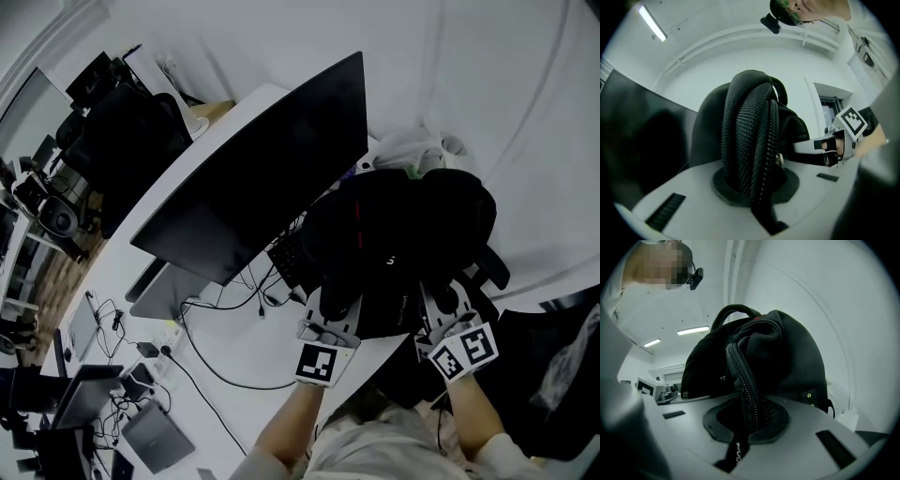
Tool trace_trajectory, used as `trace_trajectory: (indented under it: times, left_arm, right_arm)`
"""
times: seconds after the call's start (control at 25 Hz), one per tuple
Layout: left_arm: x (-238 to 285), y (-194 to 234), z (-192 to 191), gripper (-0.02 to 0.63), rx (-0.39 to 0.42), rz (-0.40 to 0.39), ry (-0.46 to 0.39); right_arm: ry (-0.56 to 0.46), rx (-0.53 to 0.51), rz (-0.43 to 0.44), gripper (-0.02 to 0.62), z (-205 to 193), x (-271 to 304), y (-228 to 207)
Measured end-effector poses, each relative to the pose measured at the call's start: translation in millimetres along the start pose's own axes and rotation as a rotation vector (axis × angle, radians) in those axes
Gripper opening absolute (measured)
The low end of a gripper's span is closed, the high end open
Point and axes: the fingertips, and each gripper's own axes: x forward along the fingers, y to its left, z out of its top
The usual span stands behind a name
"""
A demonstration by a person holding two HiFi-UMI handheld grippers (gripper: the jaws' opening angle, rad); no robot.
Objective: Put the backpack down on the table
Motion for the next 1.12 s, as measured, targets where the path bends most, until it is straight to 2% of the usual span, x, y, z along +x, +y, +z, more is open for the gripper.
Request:
trace_trajectory:
  times: [0.24, 0.6, 0.8, 1.12]
  left_arm:
    - [4.4, 3.0, -21.2, 0.02, -0.004, -0.003, -0.002]
    - [-6.2, 0.6, -36.8, 0.023, 0.017, 0.009, -0.016]
    - [-16.9, -1.9, -36.9, 0.028, 0.004, 0.008, -0.022]
    - [-39.0, -14.5, -34.0, 0.051, 0.038, 0.023, -0.004]
  right_arm:
    - [-0.028, -0.002, 0.0, 0.023, -14.1, 2.8, -6.2]
    - [-0.116, -0.078, -0.013, 0.026, -29.6, -5.5, -0.7]
    - [-0.112, -0.088, -0.012, 0.029, -33.9, -11.4, 6.1]
    - [-0.099, -0.114, -0.025, 0.042, -37.9, -32.5, 20.2]
